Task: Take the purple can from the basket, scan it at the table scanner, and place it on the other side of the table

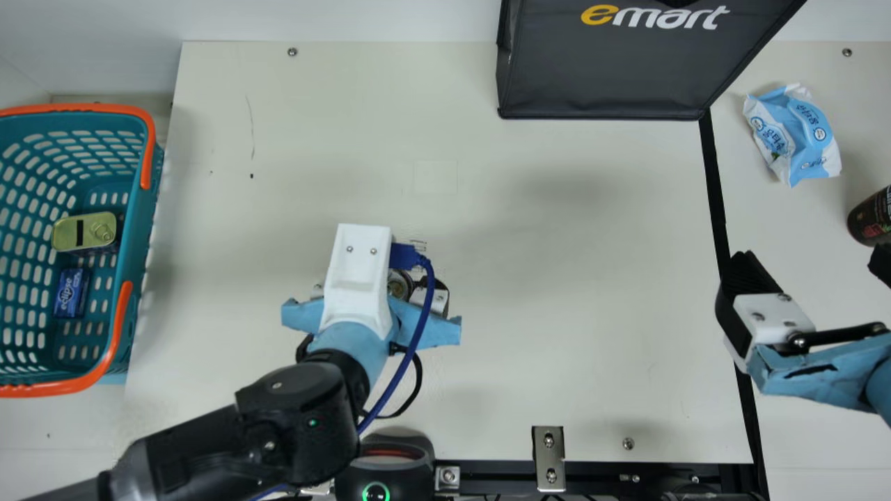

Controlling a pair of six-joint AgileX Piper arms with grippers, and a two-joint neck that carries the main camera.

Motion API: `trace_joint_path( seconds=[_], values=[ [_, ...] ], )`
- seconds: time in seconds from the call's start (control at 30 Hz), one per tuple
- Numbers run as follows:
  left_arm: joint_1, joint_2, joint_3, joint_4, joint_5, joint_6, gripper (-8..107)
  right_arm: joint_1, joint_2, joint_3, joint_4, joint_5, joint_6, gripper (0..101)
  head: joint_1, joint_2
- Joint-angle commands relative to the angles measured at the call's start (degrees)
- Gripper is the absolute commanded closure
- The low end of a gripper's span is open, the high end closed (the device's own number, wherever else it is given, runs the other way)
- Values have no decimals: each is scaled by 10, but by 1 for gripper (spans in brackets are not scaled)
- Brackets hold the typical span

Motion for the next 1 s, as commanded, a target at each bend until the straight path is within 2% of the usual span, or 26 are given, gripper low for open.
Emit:
trace_joint_path(
  seconds=[0.0,0.23,0.53,0.97],
  values=[
    [3,-16,12,-5,-15,34,107,0,0,0,0,0,0,6,-17,1],
    [32,-70,48,-47,-65,152,107,0,0,0,0,0,0,6,-17,1],
    [82,-119,79,-138,-112,341,107,0,0,0,0,0,0,6,-17,1],
    [134,-142,87,-270,-132,599,107,0,0,0,0,0,0,6,-17,1]
  ],
)
